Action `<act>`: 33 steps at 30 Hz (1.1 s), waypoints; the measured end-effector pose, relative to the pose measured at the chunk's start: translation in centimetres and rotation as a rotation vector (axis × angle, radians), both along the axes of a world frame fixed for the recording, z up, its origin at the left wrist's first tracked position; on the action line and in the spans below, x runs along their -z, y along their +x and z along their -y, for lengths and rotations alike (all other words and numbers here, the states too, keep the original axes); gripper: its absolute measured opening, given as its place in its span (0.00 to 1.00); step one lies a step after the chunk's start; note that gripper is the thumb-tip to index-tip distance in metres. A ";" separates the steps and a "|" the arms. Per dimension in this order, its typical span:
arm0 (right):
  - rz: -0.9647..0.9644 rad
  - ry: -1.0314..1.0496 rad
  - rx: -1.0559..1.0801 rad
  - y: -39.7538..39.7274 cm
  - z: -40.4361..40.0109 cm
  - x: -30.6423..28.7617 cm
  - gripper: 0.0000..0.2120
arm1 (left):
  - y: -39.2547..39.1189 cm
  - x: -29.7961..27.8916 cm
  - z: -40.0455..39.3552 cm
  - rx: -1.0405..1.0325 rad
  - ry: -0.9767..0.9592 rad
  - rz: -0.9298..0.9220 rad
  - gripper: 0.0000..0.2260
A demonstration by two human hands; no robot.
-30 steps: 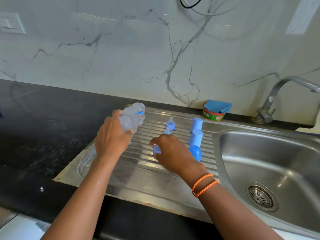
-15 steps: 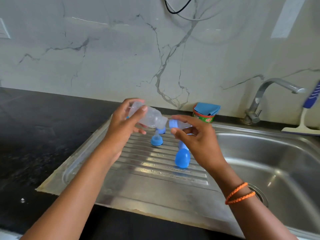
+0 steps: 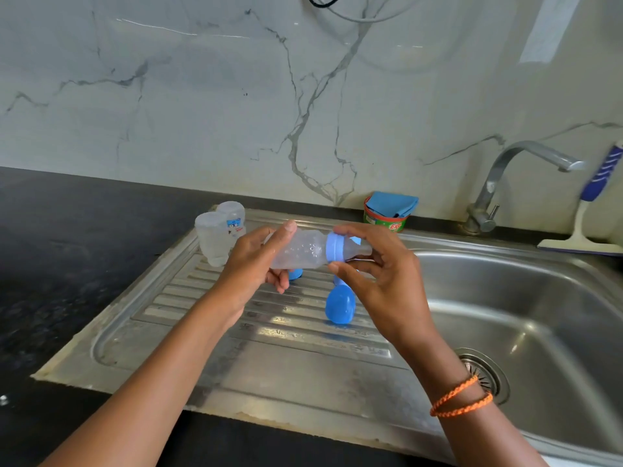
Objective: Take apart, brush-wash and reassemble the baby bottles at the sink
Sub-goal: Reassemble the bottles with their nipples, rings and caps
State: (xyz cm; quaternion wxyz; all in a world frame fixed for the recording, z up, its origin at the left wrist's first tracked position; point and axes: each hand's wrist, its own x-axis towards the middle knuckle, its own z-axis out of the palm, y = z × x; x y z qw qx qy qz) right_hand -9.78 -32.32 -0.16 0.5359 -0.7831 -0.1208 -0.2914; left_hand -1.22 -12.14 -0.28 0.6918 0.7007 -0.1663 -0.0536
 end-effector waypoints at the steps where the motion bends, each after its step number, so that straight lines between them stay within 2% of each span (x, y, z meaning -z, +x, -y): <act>1: 0.021 -0.046 -0.005 0.0 0.0 0.0 0.21 | 0.0 0.1 -0.1 -0.013 0.014 -0.004 0.27; 6: 0.066 -0.146 0.001 0.0 -0.2 0.4 0.21 | 0.0 0.3 -0.1 -0.060 0.076 0.008 0.26; 8: 0.026 -0.085 0.008 0.0 -0.4 0.6 0.18 | 0.0 0.2 -0.2 -0.043 0.049 0.018 0.25; 12: -0.132 0.110 0.098 -0.1 -0.5 0.5 0.10 | -0.1 0.0 -0.5 0.083 -0.054 0.034 0.16; 15: -0.206 0.154 0.123 0.1 -0.2 0.6 0.21 | 0.1 0.2 -0.8 0.217 -0.078 0.077 0.24; 19: -0.224 0.216 0.085 0.2 -0.4 0.5 0.16 | 0.4 0.2 -0.9 0.280 -0.108 0.081 0.32; 23: -0.170 0.213 0.043 0.3 -0.5 0.6 0.13 | 0.1 0.0 -0.5 0.289 -0.170 -0.018 0.23; 26: -0.133 0.191 0.010 0.1 -0.5 0.4 0.15 | -0.2 0.1 -0.4 0.227 -0.104 -0.007 0.19; 30: -0.062 0.108 -0.030 0.2 -0.2 0.5 0.20 | -0.3 0.4 -0.3 0.091 0.234 0.193 0.21; 33: -0.029 0.052 -0.004 0.4 -0.1 0.5 0.19 | -0.3 0.5 0.1 0.090 0.163 0.174 0.17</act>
